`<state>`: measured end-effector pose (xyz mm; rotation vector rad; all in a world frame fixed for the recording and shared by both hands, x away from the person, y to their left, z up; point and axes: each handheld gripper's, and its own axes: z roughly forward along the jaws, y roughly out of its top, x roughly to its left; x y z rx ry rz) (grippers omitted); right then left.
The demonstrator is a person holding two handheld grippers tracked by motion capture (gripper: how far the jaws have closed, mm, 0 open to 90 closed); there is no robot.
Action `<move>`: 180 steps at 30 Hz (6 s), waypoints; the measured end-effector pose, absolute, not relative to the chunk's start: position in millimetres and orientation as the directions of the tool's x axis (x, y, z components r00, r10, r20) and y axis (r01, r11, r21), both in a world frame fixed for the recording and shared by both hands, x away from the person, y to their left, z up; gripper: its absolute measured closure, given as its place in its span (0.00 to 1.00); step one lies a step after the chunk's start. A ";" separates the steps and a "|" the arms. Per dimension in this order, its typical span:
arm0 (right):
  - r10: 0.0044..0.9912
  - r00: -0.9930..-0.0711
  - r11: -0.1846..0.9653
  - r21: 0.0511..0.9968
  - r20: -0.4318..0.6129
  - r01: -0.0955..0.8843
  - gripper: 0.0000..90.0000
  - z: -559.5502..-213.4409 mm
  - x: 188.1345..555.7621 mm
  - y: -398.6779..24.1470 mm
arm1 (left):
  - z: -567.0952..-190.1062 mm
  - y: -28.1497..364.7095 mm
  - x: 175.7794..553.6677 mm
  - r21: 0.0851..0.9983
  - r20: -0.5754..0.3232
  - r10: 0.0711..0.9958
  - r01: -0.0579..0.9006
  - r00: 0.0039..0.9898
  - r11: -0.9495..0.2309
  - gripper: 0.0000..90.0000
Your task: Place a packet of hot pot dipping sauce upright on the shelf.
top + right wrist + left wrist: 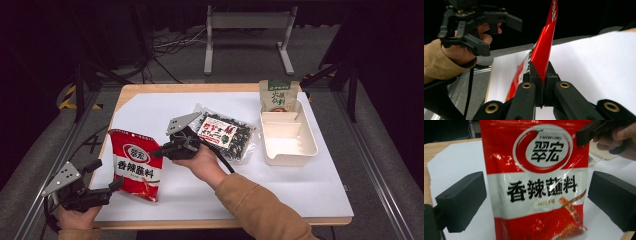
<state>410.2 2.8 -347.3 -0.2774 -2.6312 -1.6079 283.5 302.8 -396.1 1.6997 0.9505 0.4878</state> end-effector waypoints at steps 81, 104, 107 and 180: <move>0.484 -0.837 0.498 0.867 -0.253 0.026 0.99 -202.3 400.6 -223.6 | -409.4 269.7 331.0 0.896 -0.163 0.728 0.409 0.666 -0.175 0.05; 0.586 -0.768 0.472 0.880 -0.261 0.061 0.99 -198.2 428.5 -282.9 | -411.2 275.7 324.6 0.895 -0.159 0.736 0.411 0.658 -0.174 0.06; 0.595 -0.760 0.474 0.878 -0.263 0.068 0.99 -198.9 432.4 -289.5 | -411.9 275.8 324.1 0.893 -0.158 0.737 0.414 0.657 -0.178 0.06; 0.594 -0.779 0.490 0.858 -0.198 0.155 0.98 -271.6 473.6 -335.0 | -414.4 285.7 314.2 0.887 -0.153 0.766 0.428 0.624 -0.171 0.06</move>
